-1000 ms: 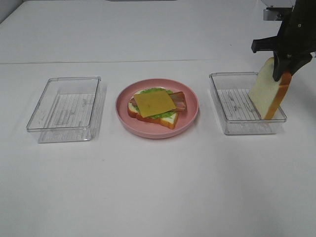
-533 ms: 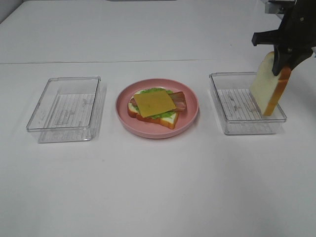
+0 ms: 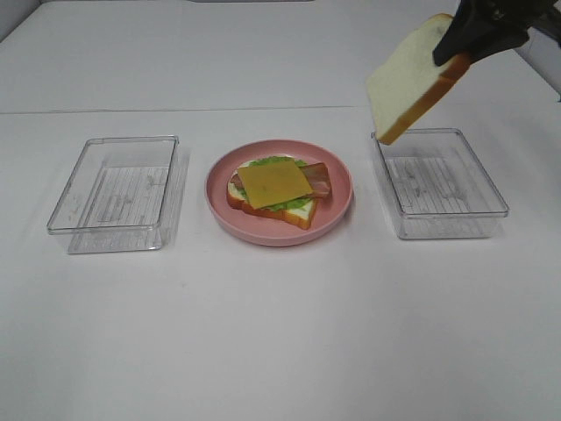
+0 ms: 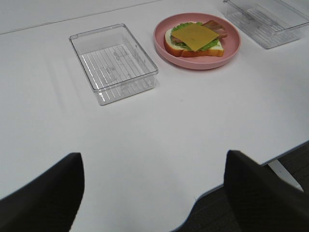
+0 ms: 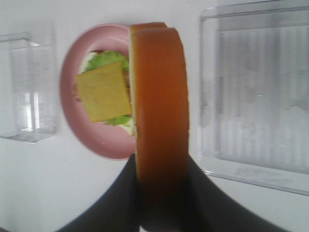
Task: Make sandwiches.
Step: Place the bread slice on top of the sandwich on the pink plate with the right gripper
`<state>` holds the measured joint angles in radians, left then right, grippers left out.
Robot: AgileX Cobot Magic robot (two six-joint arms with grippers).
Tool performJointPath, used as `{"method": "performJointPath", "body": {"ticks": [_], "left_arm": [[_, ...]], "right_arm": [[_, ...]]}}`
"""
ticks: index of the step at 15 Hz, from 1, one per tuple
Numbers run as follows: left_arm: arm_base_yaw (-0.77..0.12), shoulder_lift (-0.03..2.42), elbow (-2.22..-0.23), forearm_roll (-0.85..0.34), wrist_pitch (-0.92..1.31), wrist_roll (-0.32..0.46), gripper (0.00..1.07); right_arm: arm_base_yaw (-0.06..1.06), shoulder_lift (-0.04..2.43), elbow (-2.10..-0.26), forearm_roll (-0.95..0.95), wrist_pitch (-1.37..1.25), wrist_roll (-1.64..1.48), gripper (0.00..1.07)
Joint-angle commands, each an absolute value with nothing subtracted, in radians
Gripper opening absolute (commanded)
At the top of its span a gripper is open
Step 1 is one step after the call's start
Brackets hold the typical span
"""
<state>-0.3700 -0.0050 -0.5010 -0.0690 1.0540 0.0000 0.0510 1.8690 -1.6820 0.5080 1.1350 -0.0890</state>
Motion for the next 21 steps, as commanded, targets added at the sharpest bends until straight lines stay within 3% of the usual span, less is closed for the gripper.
{"method": "performJointPath", "body": {"ticks": [1, 3, 5, 6, 13, 17, 21], "left_arm": [[-0.376, -0.025, -0.498, -0.068, 1.044, 0.006, 0.76], [-0.376, -0.025, -0.498, -0.068, 1.044, 0.006, 0.76], [-0.376, -0.025, -0.498, -0.068, 1.044, 0.006, 0.76], [-0.376, -0.025, -0.498, -0.068, 1.044, 0.006, 0.76], [-0.376, -0.025, -0.498, -0.068, 1.044, 0.006, 0.76], [-0.376, -0.025, -0.498, -0.068, 1.044, 0.006, 0.76], [-0.376, -0.025, -0.498, -0.068, 1.044, 0.006, 0.76]], "right_arm": [[0.054, 1.852, -1.535, 0.739, 1.029, -0.218, 0.0], [0.054, 1.852, -1.441, 0.871, 0.971, -0.304, 0.0], [0.055, 1.852, -1.262, 1.173, 0.887, -0.491, 0.0], [0.059, 1.854, -1.226, 1.235, 0.872, -0.537, 0.0], [0.233, 1.952, -1.196, 1.39, 0.681, -0.598, 0.0], [0.253, 2.053, -1.212, 1.572, 0.701, -0.658, 0.0], [0.253, 2.098, -1.217, 1.605, 0.69, -0.663, 0.0]]}}
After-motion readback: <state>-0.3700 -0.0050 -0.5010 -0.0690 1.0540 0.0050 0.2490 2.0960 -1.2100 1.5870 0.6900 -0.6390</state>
